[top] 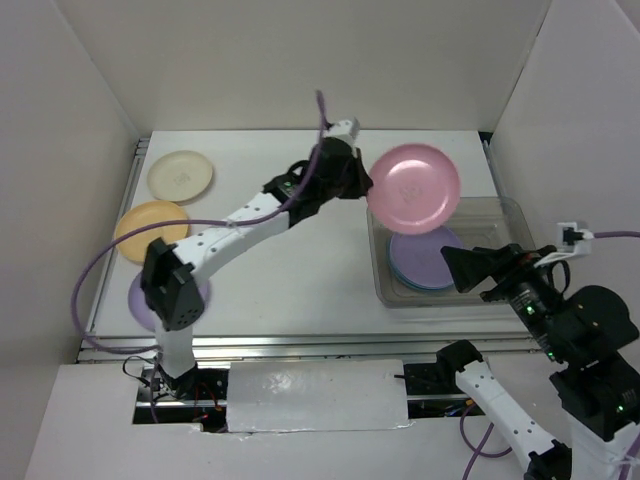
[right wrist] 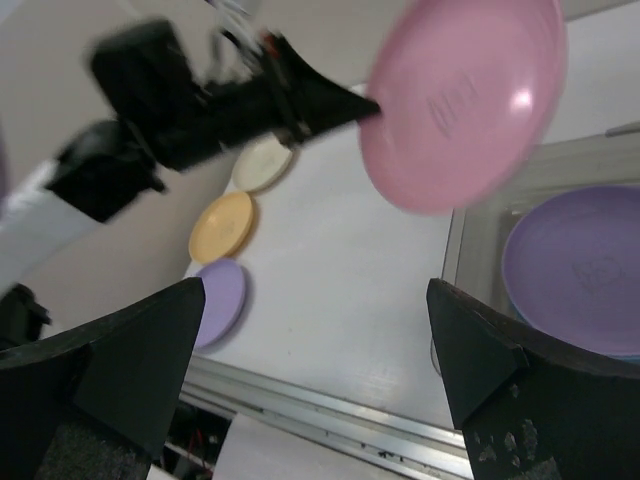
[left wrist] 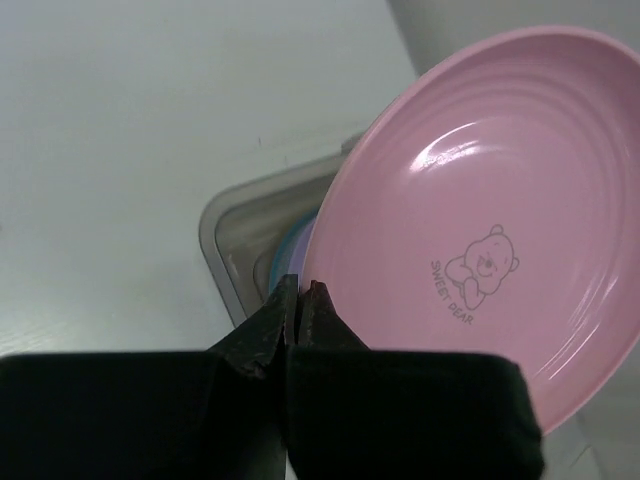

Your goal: Place the plates into the plastic bin on the countertop

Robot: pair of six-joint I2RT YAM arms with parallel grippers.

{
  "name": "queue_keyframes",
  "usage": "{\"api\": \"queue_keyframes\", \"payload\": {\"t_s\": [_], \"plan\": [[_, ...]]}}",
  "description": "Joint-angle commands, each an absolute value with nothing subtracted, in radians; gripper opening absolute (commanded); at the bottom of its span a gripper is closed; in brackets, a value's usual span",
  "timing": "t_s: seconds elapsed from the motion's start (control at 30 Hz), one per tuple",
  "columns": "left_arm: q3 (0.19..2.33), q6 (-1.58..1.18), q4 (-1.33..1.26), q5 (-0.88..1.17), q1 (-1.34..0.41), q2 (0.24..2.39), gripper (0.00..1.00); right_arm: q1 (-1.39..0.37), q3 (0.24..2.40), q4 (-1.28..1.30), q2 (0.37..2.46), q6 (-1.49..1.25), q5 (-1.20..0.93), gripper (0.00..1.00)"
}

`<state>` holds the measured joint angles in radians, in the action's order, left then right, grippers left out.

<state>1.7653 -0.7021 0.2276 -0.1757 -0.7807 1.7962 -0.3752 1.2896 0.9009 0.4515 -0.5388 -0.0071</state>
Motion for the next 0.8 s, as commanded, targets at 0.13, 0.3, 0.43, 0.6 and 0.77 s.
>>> {"api": "queue_keyframes", "payload": {"t_s": [0.13,0.3,0.43,0.6,0.77], "plan": [[2.031,-0.664,0.431,-0.107,-0.89,2.155,0.0,-0.383,1.457,1.02,0.448,-0.564,0.138,1.0],[2.21,-0.701,0.454,-0.034,-0.876,2.295,0.0,-0.383,1.512,1.074,0.46,-0.557,0.13,1.0],[2.25,-0.727,0.453,-0.009,-0.865,2.348,0.0,-0.383,1.508,1.089,0.445,-0.555,0.132,1.0],[2.244,-0.741,0.485,-0.046,-0.876,2.339,0.23,-0.383,1.503,1.092,0.439,-0.545,0.137,1.0],[2.207,-0.723,0.471,-0.09,-0.907,2.275,0.99,-0.385,1.493,1.074,0.442,-0.543,0.115,1.0]]}}
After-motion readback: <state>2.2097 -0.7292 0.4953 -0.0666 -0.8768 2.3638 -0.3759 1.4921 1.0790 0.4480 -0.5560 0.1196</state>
